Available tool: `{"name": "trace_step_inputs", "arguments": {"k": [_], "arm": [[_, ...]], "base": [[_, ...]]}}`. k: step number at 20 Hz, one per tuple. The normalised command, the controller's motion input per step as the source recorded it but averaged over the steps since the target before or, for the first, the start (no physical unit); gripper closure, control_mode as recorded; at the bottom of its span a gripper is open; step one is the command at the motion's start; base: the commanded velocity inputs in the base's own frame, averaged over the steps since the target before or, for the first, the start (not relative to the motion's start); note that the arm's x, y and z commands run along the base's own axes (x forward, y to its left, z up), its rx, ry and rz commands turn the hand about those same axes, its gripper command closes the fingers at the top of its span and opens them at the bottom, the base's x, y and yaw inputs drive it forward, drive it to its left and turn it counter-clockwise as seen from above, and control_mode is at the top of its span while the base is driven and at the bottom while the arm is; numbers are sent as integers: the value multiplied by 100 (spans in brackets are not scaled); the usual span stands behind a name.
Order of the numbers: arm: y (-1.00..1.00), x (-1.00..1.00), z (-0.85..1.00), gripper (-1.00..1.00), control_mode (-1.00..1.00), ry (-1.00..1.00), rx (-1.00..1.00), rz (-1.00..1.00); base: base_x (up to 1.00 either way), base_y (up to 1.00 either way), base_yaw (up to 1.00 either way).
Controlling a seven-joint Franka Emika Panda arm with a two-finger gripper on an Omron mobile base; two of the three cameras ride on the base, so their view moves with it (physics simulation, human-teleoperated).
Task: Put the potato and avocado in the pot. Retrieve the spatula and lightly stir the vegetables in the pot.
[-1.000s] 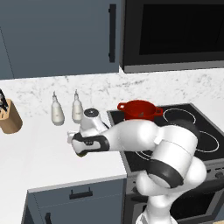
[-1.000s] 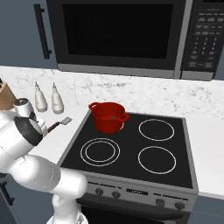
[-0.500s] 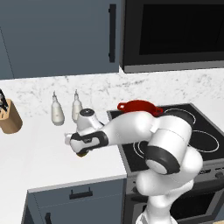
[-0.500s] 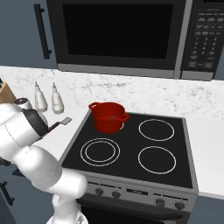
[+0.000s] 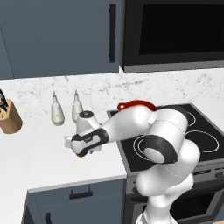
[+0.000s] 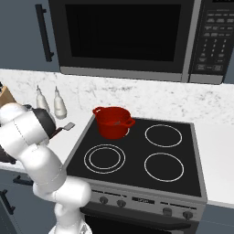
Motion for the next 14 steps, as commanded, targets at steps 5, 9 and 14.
{"name": "trace_step_inputs", "arguments": {"k": [5, 9, 14], "arm": [[0, 0, -21, -100, -100, 0, 0, 0], [4, 1, -30, 100, -100, 0, 0, 0], [-6, -6, -3, 100, -100, -3, 0, 0]], "base": [[0, 0, 0], [0, 0, 0], [0, 0, 0]]}}
